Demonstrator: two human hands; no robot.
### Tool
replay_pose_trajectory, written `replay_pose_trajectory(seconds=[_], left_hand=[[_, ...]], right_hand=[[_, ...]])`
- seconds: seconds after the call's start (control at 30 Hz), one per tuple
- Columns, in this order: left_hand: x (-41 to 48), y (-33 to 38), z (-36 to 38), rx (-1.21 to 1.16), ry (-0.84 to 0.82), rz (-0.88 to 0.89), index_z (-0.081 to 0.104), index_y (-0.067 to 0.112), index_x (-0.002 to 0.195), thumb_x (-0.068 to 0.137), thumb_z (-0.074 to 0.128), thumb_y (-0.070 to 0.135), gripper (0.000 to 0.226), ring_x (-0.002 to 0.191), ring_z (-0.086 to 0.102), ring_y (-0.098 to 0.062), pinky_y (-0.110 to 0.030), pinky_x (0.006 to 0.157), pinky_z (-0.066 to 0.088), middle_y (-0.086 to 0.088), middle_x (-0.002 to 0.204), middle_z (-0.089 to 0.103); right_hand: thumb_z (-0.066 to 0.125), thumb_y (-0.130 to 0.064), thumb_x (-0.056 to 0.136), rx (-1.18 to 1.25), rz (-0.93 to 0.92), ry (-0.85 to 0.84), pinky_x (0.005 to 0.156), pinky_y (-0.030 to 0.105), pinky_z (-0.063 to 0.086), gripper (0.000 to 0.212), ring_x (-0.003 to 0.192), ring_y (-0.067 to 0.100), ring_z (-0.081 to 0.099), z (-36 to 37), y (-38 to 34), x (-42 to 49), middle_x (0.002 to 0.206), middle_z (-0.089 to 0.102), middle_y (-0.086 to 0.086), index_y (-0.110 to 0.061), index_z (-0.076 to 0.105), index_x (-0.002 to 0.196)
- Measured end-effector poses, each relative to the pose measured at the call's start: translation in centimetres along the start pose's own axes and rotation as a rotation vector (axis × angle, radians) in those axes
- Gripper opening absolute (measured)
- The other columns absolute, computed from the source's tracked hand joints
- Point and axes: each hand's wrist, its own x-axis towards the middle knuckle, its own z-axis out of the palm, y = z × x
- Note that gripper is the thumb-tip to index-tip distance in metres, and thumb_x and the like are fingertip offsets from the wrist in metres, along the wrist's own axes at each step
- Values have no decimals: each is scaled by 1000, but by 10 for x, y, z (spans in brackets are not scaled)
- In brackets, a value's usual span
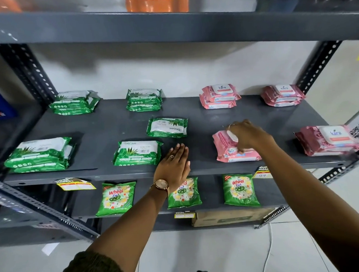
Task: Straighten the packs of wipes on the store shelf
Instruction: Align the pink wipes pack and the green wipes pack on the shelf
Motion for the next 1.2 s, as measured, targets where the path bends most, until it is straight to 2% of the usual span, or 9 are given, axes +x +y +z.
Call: replay_pose_trajectory(seconds=[0.17,0.37,0.5,0.57,0.67,0.8,0.87,1.0,1.2], left_hand=[[0,0,-1,-6,-8,-1,50,1,134,94,27,31,55,132,47,-25,-38,110,36,-14,138,54],[0,-1,1,-37,-7,-8,51,1,133,94,28,30,54,131,47,-26,-39,109,38,-15,137,54],[-1,0,1,-60,-3,-12,51,0,133,94,29,30,53,131,48,-27,-40,109,38,-15,137,55],[0,0,1,-65,-8,-15,50,1,133,94,29,30,54,131,47,-27,-40,109,38,-15,138,54],[0,0,0,-67,-18,-16,49,1,135,94,28,31,55,133,45,-26,-40,111,36,-14,139,52],[-1,0,-1,-46,-31,-12,48,0,135,95,27,31,55,133,45,-27,-40,111,35,-15,140,52],[-1,-1,-2,-42,-37,-16,49,0,134,95,26,30,55,132,46,-27,-40,110,35,-16,139,52],[-1,1,-5,-44,-36,-6,51,-1,132,94,27,30,55,130,48,-28,-41,109,36,-16,137,54],[-1,2,-6,-54,-37,-10,53,-1,131,93,28,30,55,128,50,-29,-42,107,38,-16,135,56]], right_hand=[[81,-4,65,322,-25,-101,104,39,40,89,132,31,42,-11,16,-6,148,41,11,-14,35,141],[84,-40,61,429,190,164,94,44,47,72,115,36,57,-3,16,-12,127,60,14,-9,57,120],[49,-74,73,251,427,339,75,39,51,78,99,40,64,2,-1,-19,105,68,19,-2,64,100],[34,-67,85,246,469,403,67,36,46,76,95,41,65,3,-1,-23,100,69,22,1,65,95],[46,-19,94,130,311,500,71,40,49,28,102,44,62,1,15,-26,116,65,22,-3,60,112],[59,16,75,-59,-284,287,105,39,42,77,144,27,24,6,32,-30,157,25,2,-24,42,139],[56,18,77,-102,-389,276,114,40,31,80,149,27,6,9,33,-25,160,12,-1,-27,39,141],[72,-5,77,-161,-360,183,120,48,22,81,149,28,3,5,38,-17,161,10,-1,-24,31,144],[73,-19,78,177,-169,55,111,37,33,81,138,29,36,4,28,-24,152,36,14,-8,28,144]])
